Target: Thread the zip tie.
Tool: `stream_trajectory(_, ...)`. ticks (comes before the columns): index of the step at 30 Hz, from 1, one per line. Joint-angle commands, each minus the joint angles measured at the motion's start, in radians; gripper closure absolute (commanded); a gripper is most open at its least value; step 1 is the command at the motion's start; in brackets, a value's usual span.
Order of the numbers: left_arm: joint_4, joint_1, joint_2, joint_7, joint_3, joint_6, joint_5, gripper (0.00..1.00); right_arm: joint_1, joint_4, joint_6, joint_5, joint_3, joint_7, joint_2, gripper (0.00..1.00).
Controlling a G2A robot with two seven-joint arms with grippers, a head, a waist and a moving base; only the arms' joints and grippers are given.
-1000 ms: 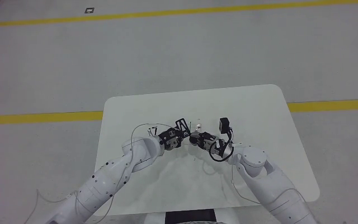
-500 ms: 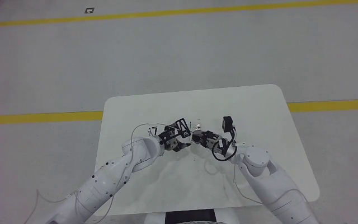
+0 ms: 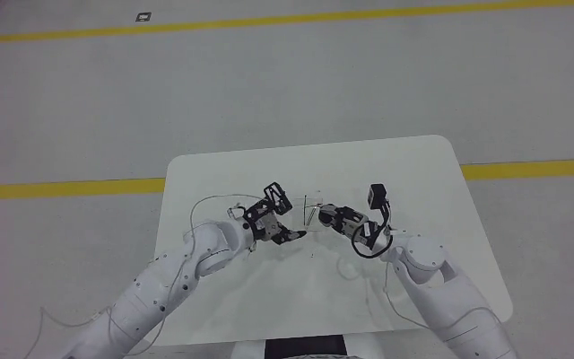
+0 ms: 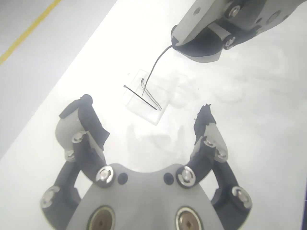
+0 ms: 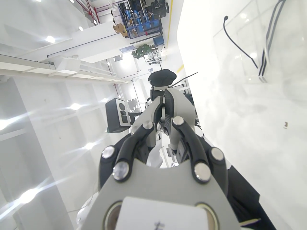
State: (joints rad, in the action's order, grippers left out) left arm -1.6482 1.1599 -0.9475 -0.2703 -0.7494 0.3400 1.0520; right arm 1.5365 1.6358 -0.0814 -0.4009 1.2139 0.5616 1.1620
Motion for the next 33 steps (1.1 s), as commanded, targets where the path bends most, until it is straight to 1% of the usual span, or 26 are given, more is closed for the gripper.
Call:
stream_trajectory(1, 0.006, -0.014, 0.03, 0.04, 0.023, 0.0, -0.117, 0.0, 0.003, 0.002, 0.01, 0.005, 0.004, 0.007, -0.001, 1.0)
stream_trajectory(3, 0.006, -0.035, 0.055, 0.058, 0.058, 0.0, -0.195, 0.0, 0.005, 0.002, 0.018, 0.01, 0.006, 0.013, -0.002, 1.0)
stream_trajectory(4, 0.007, -0.052, 0.066, 0.063, 0.079, 0.0, -0.221, 0.0, 0.006, 0.002, 0.02, 0.012, 0.007, 0.016, -0.003, 1.0)
stream_trajectory(5, 0.017, -0.065, 0.074, 0.061, 0.089, 0.0, -0.225, 0.0, 0.007, 0.002, 0.021, 0.014, 0.007, 0.016, -0.003, 1.0)
stream_trajectory(14, 0.017, -0.063, 0.074, 0.064, 0.089, 0.0, -0.23, 0.0, 0.007, 0.002, 0.021, 0.014, 0.007, 0.016, -0.003, 1.0)
stream_trajectory(16, 0.038, -0.056, 0.072, 0.08, 0.081, 0.0, -0.287, 0.0, 0.007, 0.002, 0.033, 0.023, 0.005, 0.015, -0.003, 1.0)
stream_trajectory(17, 0.04, -0.051, 0.071, 0.085, 0.08, 0.0, -0.339, 0.0, 0.008, 0.001, 0.045, 0.028, 0.007, 0.018, -0.004, 1.0)
stream_trajectory(18, 0.03, -0.048, 0.071, 0.101, 0.08, 0.0, -0.421, 0.0, 0.01, 0.001, 0.064, 0.044, 0.011, 0.027, -0.006, 1.0)
stream_trajectory(19, 0.027, -0.049, 0.074, 0.107, 0.083, 0.0, -0.464, 0.0, 0.014, 0.0, 0.075, 0.05, 0.015, 0.033, -0.007, 1.0)
stream_trajectory(21, 0.021, -0.053, 0.082, 0.099, 0.088, 0.0, -0.571, 0.0, 0.018, 0.0, 0.107, 0.077, 0.024, 0.046, -0.01, 1.0)
stream_trajectory(22, 0.019, -0.058, 0.089, 0.088, 0.092, 0.0, -0.63, 0.0, 0.022, -0.001, 0.125, 0.091, 0.028, 0.061, -0.013, 1.0)
stream_trajectory(23, 0.015, -0.063, 0.094, 0.073, 0.096, 0.0, -0.667, 0.0, 0.025, -0.001, 0.137, 0.094, 0.033, 0.068, -0.014, 1.0)
stream_trajectory(25, -0.006, -0.071, 0.105, 0.052, 0.104, 0.0, -0.77, 0.0, 0.031, 0.0, 0.168, 0.107, 0.044, 0.081, -0.017, 1.0)
stream_trajectory(27, -0.008, -0.081, 0.115, 0.024, 0.105, 0.0, -0.834, 0.0, 0.036, 0.001, 0.191, 0.112, 0.052, 0.09, -0.02, 1.0)
stream_trajectory(30, -0.002, -0.089, 0.125, -0.024, 0.102, 0.0, -0.958, 0.0, 0.043, 0.004, 0.23, 0.128, 0.061, 0.104, -0.023, 1.0)
stream_trajectory(33, 0.024, -0.092, 0.127, -0.061, 0.087, 0.0, -1.059, 0.0, 0.048, 0.003, 0.256, 0.137, 0.066, 0.113, -0.025, 1.0)
